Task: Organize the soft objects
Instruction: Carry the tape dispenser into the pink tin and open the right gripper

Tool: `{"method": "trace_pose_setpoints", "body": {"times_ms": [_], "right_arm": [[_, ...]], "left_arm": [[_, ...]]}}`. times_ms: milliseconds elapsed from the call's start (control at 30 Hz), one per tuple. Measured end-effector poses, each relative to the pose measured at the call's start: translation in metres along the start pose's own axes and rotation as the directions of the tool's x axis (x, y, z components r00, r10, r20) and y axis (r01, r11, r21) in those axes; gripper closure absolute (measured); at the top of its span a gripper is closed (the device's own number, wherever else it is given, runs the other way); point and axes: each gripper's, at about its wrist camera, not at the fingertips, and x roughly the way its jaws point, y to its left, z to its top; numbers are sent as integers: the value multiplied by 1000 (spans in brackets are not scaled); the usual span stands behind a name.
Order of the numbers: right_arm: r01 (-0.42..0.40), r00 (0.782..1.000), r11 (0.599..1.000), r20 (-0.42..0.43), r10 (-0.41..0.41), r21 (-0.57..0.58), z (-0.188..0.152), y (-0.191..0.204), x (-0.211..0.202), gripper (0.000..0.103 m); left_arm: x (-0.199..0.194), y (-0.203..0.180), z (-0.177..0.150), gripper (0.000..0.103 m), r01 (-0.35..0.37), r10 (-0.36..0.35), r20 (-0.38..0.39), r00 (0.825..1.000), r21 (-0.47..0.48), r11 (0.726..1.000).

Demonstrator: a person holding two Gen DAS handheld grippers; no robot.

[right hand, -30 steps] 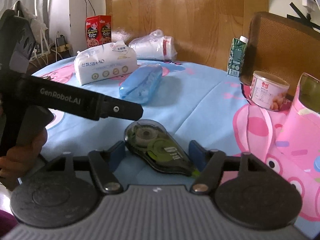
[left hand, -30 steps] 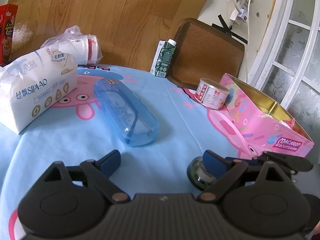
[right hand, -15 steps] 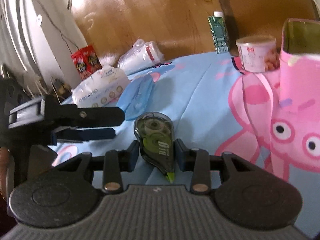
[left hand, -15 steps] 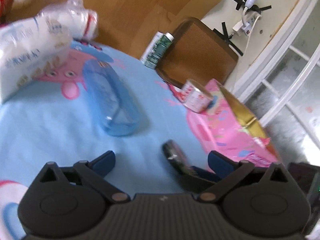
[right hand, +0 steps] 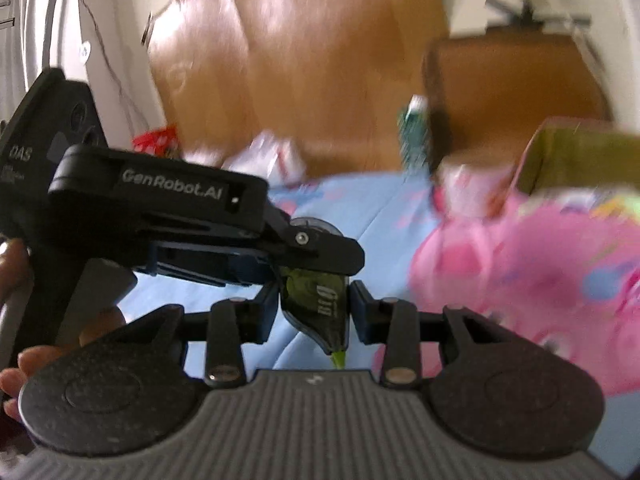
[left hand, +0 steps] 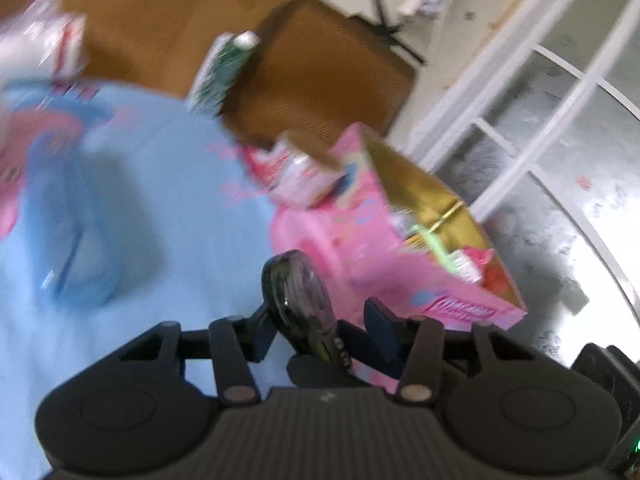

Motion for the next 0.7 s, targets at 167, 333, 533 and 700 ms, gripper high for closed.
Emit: {"method": "trace_pose_setpoints", "body": {"times_ms": [167,333,533,700], "right_arm": [[147,983,987,122,-139,-62,17,-17,-17,62],[261,949,965,188,-254,-9,29,-58,-35,62],[454,861,891,245,-446,26,34,-96,-34,62],[617,760,783,195,-620,85,29,-136,-21,58]], "left_arm": [[23,-48,31,56,62,-63,3,998,119,991],[60,-101,50,56,122,-121,-18,992,239,963],[105,-134,58,39,72,-72,-10,997,288,955],[124,-121,56,35,-25,27,-6,1000,253,967]]}}
